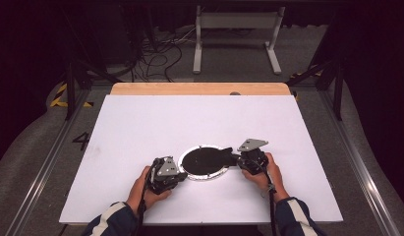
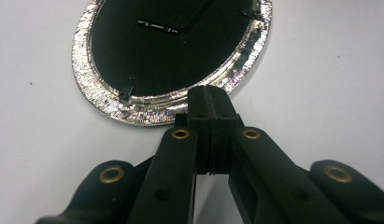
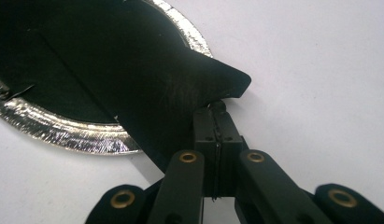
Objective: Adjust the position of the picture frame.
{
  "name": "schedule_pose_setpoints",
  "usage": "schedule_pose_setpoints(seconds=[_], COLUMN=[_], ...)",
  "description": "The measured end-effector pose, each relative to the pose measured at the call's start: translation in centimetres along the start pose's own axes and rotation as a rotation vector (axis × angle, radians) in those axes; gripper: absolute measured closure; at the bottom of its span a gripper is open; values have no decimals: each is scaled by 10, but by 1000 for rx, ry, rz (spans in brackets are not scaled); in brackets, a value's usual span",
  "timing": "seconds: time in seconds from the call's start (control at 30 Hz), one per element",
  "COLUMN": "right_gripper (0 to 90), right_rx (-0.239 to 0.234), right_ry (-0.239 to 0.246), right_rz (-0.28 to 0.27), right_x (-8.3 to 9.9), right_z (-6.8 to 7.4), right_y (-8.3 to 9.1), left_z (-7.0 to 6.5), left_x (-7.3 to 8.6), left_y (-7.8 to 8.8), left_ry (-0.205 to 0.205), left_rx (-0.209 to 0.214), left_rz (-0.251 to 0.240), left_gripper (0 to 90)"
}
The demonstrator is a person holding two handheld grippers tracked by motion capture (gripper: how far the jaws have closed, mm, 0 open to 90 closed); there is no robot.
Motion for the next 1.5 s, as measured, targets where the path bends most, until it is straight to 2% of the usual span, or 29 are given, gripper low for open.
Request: schedule_pose_setpoints(seconds=[0.1,0.13,0.23,0.37,0.43,0.57,0.8,0.93,1.1,1.2,1.27,1.3,1.4,1.5], right_gripper=[900,900,900,900,900,900,900,900,900,900,900,900,900,900], right_rx=[8,10,-10,-7,-4,-35,-42,-56,-62,-80,-76,-69,-18,11], right_ry=[8,14,10,18,38,30,44,47,72,66,58,52,35,5], right_rz=[-2,0,2,5,11,8,17,20,27,32,6,-16,-61,-77], right_x=[3,4,8,12,14,20,24,24,24,23,19,16,11,10], right_z=[2,3,4,8,10,16,24,27,27,24,21,18,6,-5], right_y=[2,4,7,11,13,18,21,21,21,22,27,31,34,30], left_z=[7,8,12,18,22,32,39,42,36,30,26,23,13,1], left_x=[1,2,2,1,1,-1,-4,-4,-6,-8,-9,-11,-16,-23], left_y=[-1,-1,-2,-3,-4,-8,-13,-14,-14,-13,-13,-14,-17,-21], left_ry=[19,36,25,14,18,45,60,49,19,4,6,10,-21,-56], left_rx=[-4,1,-15,-37,-50,-68,-84,-85,-83,-50,-38,-27,3,29], left_rz=[-10,-13,-5,-1,6,6,2,5,23,19,14,8,3,-2], left_gripper=[898,897,897,888,873,814,830,846,898,900,900,900,900,900])
Point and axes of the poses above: each handheld gripper's, and its own axes: y roughly backward along the jaws, x roughly out of its underside, z roughly to its left, the point moved 8 cm from there along -y, roughly forward along the jaws, and after that the axes turned 12 degrees about -y, right-handed, at the moved point
